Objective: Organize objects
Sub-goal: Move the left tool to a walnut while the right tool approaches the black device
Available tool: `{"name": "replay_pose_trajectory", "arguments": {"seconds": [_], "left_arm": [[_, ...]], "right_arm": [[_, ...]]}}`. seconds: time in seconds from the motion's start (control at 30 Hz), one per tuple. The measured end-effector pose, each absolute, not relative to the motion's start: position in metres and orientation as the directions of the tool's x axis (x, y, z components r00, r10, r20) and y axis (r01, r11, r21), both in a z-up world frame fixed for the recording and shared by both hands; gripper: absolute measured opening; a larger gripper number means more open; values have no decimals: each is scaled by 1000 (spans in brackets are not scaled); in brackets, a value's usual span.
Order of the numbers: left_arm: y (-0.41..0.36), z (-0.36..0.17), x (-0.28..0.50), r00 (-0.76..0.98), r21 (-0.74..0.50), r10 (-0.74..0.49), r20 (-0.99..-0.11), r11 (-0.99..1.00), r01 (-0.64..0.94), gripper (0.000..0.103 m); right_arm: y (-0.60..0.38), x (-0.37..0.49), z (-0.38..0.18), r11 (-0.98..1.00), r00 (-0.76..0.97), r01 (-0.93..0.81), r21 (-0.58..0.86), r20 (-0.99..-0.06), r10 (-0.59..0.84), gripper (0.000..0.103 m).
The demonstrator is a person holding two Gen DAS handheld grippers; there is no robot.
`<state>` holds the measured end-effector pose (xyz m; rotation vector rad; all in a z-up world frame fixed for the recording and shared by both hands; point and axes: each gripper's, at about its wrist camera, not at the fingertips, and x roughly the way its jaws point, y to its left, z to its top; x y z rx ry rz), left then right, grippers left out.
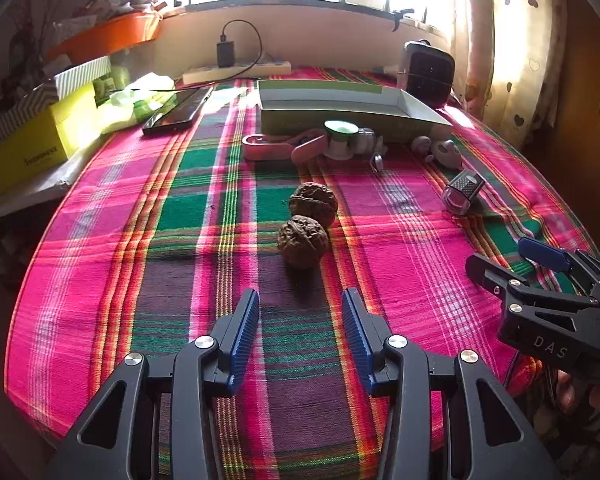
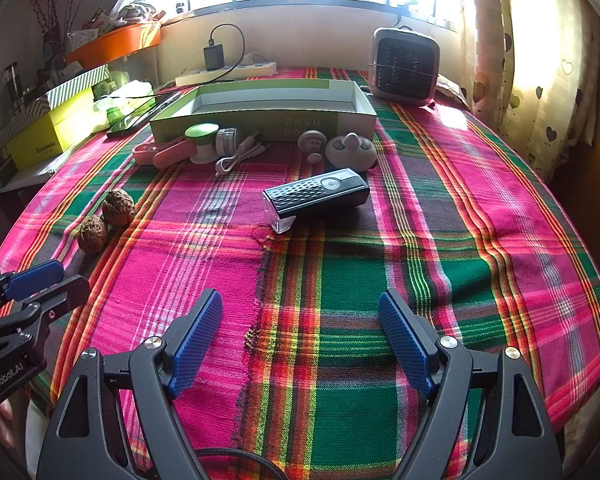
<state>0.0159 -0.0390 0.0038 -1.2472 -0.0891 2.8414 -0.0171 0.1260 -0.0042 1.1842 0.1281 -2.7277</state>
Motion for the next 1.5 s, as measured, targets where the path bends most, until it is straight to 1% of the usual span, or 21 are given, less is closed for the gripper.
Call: {"name": "replay_pose_trajectory", "arguments": {"seconds": [0.23,0.43,0.63,0.67,0.8,1.03,1.2,1.37,1.5], "left_arm": [[-44,2,2,-682,-97,91,-726,-995,-29,41],[-42,3,-8,-686,-73,73,-724,-997,-29,41],[-42,2,-15,-689,-74,87,-720,-996,-49,41],[-43,2,-17,-689,-74,87,-719,-996,-49,40],[-44,2,-19,-690,-81,94,-718,-995,-52,28],[-51,3,-25,-691,-81,81,-718,-996,-33,28],[-57,2,-27,-689,-85,74,-721,-996,-19,28],[-62,2,-31,-691,-89,67,-720,-996,-4,28],[-66,2,-34,-690,-84,58,-722,-996,4,28]], "right_arm": [[126,-21,0,-981,-669,192,-13,-733,-121,80],[126,-21,-3,-979,-663,205,-9,-737,-132,80],[125,-28,-3,-977,-654,212,-6,-744,-137,80],[124,-29,-3,-977,-652,213,-5,-745,-138,80],[125,-34,-2,-976,-645,217,1,-751,-143,80],[135,-46,4,-978,-644,187,88,-741,-190,80],[134,-57,12,-980,-671,173,101,-716,-192,75],[132,-68,12,-977,-655,167,130,-726,-209,70],[131,-77,11,-978,-652,150,143,-729,-206,69]]}}
